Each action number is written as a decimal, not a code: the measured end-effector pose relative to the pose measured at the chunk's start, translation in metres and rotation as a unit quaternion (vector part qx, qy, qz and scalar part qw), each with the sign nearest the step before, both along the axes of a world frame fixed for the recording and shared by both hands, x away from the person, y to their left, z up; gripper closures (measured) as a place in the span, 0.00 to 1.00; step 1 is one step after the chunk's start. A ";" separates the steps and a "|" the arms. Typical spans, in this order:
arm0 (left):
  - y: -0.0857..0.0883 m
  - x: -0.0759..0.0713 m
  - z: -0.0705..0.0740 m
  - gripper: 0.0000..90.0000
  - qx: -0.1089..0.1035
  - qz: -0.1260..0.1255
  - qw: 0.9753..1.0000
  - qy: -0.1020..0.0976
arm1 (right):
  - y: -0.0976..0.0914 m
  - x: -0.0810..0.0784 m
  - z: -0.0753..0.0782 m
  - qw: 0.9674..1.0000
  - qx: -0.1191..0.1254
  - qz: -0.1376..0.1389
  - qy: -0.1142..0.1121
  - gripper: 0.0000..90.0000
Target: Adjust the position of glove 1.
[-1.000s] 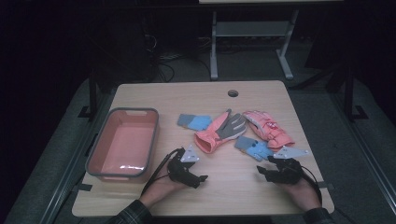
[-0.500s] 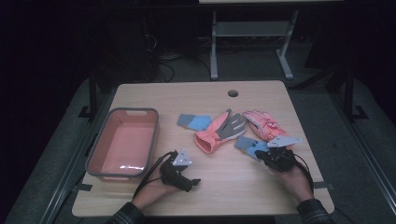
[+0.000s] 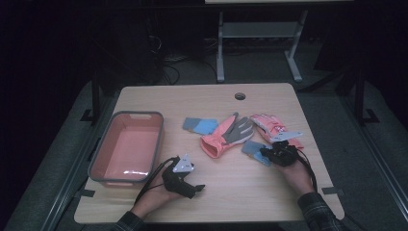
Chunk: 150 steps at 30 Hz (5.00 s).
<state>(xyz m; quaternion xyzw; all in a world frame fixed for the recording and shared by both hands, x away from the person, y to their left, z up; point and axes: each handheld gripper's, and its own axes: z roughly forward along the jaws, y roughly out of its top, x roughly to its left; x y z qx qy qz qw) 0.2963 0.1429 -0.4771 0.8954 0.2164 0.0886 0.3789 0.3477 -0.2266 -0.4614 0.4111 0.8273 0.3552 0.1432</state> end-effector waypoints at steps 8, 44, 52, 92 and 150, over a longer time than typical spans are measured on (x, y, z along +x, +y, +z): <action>0.000 -0.001 0.000 0.14 0.000 0.004 1.000 0.001 | 0.000 0.000 -0.007 1.000 -0.012 0.015 0.004 1.00; -0.002 0.000 0.000 0.14 -0.003 0.002 1.000 -0.001 | 0.027 -0.033 -0.005 0.991 -0.010 0.134 0.026 1.00; -0.002 0.000 0.000 0.14 -0.004 0.002 1.000 -0.001 | 0.044 -0.042 -0.004 0.985 -0.010 0.168 0.029 1.00; -0.003 0.000 0.000 0.14 -0.004 0.002 1.000 -0.002 | 0.029 -0.077 0.001 0.983 -0.024 0.179 0.043 1.00; -0.012 0.014 0.025 0.15 0.002 0.009 1.000 0.014 | -0.061 -0.079 -0.021 1.000 -0.003 -0.005 -0.012 0.11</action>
